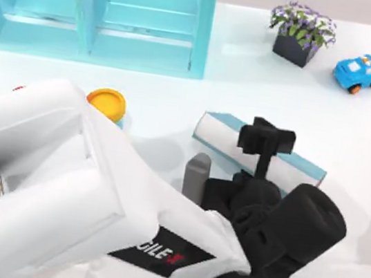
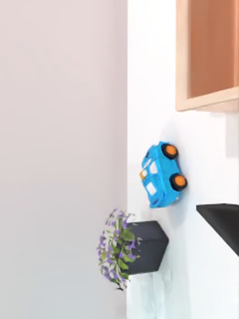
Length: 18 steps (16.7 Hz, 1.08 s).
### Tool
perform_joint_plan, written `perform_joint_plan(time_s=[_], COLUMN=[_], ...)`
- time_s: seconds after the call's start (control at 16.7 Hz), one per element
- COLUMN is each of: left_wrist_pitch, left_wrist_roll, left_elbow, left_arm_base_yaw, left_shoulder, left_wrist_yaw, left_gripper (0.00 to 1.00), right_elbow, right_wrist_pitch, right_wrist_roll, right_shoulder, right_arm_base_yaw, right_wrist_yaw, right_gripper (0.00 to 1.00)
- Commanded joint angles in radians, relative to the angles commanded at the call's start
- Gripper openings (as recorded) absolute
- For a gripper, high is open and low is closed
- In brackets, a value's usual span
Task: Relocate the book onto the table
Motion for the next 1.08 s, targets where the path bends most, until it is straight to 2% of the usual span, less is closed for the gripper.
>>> perform_joint_plan(time_s=[0.36, 0.48, 0.78, 1.08], left_wrist_pitch=[-0.002, -0.019, -0.175, -0.471], left_wrist_roll=[-0.002, -0.034, -0.262, -0.557], left_elbow=[0.000, 0.029, 0.134, 0.152], left_arm_base_yaw=[-0.002, -0.032, -0.205, -0.368], left_shoulder=[0.001, -0.005, 0.001, -0.018], left_wrist_yaw=[0.001, 0.006, 0.015, -0.026], left_gripper=[1.00, 1.00, 1.00, 1.00], right_elbow=[0.000, 0.000, 0.000, 0.000], right_wrist_pitch=[0.000, 0.000, 0.000, 0.000], right_wrist_roll=[0.000, 0.000, 0.000, 0.000], right_shoulder=[0.000, 0.000, 0.000, 0.000], right_arm_base_yaw=[0.000, 0.000, 0.000, 0.000], right_wrist_yaw=[0.000, 0.000, 0.000, 0.000], right_gripper=[1.00, 1.00, 1.00, 1.00])
